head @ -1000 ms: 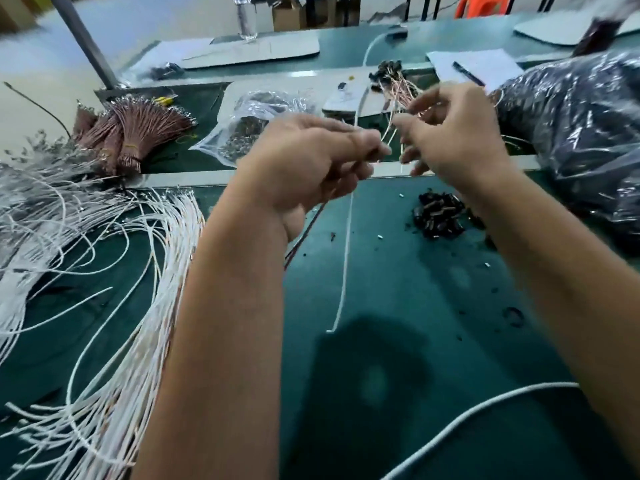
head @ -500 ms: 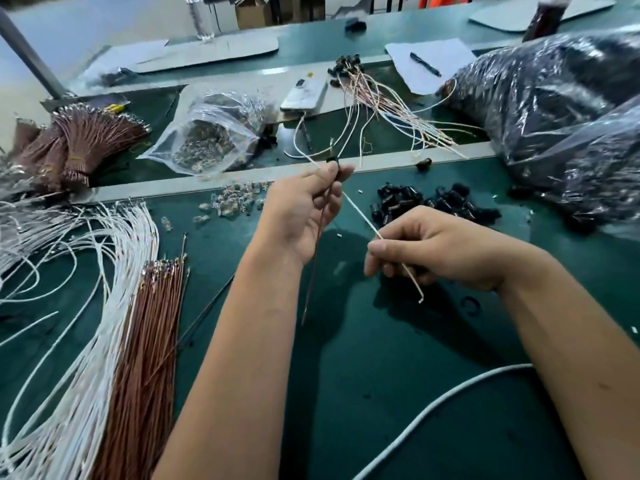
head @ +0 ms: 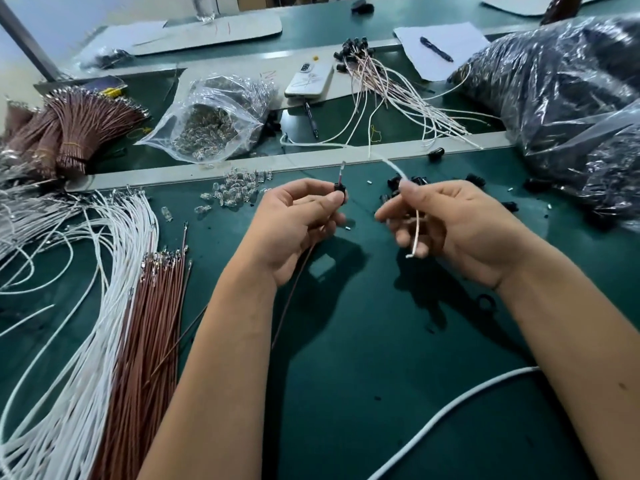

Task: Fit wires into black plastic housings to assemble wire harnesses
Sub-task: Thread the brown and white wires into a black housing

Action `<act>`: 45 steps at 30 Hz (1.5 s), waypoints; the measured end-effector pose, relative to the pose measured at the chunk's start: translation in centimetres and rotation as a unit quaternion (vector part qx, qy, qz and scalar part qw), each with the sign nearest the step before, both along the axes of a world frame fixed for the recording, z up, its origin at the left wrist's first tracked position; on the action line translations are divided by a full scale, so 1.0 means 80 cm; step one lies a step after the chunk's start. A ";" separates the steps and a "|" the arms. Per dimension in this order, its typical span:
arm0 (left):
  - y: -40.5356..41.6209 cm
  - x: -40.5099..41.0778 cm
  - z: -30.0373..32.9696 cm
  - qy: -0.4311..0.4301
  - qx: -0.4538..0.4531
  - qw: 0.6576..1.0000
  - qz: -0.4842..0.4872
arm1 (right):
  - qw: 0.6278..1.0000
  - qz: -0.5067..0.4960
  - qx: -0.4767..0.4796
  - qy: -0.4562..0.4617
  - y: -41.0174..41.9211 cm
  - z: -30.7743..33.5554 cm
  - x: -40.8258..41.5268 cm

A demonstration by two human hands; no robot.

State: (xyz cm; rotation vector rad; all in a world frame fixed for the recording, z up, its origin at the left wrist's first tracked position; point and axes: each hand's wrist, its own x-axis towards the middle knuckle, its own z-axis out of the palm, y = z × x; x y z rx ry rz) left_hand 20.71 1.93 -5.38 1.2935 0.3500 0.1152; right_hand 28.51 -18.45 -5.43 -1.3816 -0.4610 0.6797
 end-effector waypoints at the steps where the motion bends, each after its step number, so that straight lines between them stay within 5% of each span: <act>1: -0.001 -0.001 0.002 -0.001 0.004 1.000 -0.016 | 0.999 -0.033 0.006 -0.013 0.002 0.000 0.000; 15: -0.047 0.004 0.006 0.012 -0.017 0.996 -0.087 | 0.981 -0.168 0.049 -0.089 0.010 -0.012 0.000; 21: -0.040 0.004 0.009 0.027 -0.146 0.987 -0.068 | 0.965 -0.205 0.020 -0.161 0.007 -0.014 0.001; 27: -0.035 0.003 0.006 0.048 -0.141 0.987 -0.067 | 0.946 -0.201 -0.005 -0.254 0.005 -0.013 0.000; 45: -0.035 0.007 0.009 -0.018 -0.256 0.964 -0.069 | 0.983 -0.144 0.116 -0.017 0.010 -0.003 -0.004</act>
